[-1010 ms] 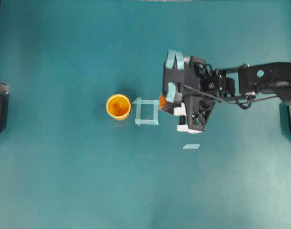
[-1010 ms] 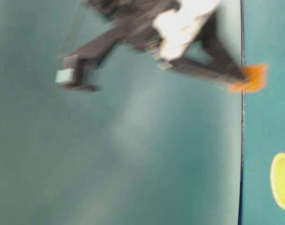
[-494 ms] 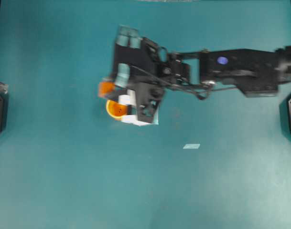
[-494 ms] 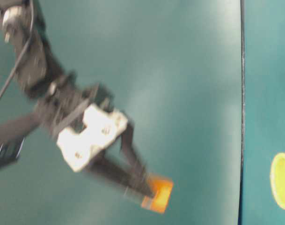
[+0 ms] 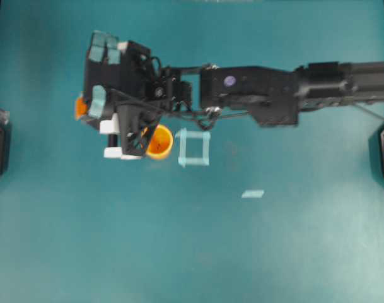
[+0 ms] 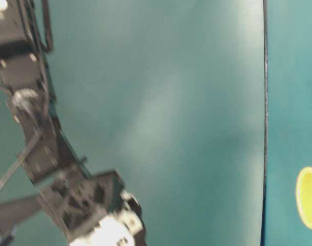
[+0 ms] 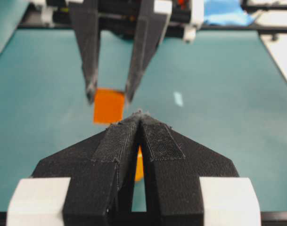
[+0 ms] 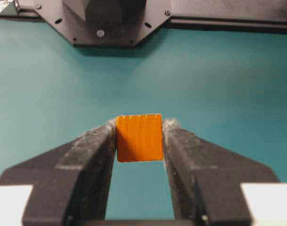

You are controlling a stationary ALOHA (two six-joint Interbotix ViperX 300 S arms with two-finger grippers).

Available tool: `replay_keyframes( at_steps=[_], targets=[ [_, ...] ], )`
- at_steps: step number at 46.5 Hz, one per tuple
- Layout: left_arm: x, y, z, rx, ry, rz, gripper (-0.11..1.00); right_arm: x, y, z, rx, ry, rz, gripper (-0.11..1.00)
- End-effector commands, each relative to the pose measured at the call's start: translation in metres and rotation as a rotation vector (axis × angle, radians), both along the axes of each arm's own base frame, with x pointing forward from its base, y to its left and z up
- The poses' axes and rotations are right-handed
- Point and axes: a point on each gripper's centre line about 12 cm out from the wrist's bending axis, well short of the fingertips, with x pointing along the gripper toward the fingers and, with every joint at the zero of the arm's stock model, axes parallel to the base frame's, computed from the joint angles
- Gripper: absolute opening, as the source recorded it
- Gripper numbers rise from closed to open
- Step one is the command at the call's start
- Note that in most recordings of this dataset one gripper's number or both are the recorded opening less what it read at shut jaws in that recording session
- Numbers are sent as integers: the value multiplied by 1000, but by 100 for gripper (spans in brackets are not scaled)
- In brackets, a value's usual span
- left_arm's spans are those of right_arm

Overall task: Move the block to the left with right arm.
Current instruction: 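Carry the held block left over the square and cup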

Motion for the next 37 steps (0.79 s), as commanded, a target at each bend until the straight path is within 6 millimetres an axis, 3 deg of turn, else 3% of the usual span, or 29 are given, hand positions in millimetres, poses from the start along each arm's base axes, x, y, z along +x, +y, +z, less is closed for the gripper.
replay_keyframes(
  at_steps=[1, 19, 37],
  targets=[
    [-2, 0, 13, 1, -29, 0, 0, 8, 0, 25, -3, -83, 3, 40],
    [-6, 0, 10, 0, 32, 1, 0, 45, 1, 0, 11, -138, 11, 40],
    [-34, 0, 28, 3, 55, 2, 0, 71, 0, -16, 11, -164, 13, 40]
  ],
)
